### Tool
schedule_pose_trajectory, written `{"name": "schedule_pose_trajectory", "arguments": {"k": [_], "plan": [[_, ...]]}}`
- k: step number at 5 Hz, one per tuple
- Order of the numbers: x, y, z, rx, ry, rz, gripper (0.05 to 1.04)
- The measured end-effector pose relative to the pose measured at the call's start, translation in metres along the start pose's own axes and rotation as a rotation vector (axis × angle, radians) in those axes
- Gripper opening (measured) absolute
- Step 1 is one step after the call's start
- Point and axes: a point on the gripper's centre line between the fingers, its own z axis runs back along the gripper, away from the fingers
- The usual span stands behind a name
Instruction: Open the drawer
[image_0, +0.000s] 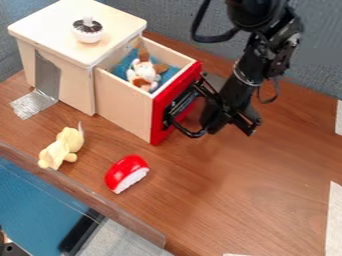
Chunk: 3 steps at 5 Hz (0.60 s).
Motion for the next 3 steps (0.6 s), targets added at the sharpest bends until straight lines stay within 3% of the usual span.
{"name": "schedule_pose_trajectory", "arguments": {"k": [1,2,3], "plan": [[0.0,-0.004,0.003,-0.032,0.007,0.07,0.403],[0.004,0.0,0.029,-0.079,-0.041,0.1,0.705],[0.0,0.014,0.073,-0.126,-0.123,0.099,0.967]]}}
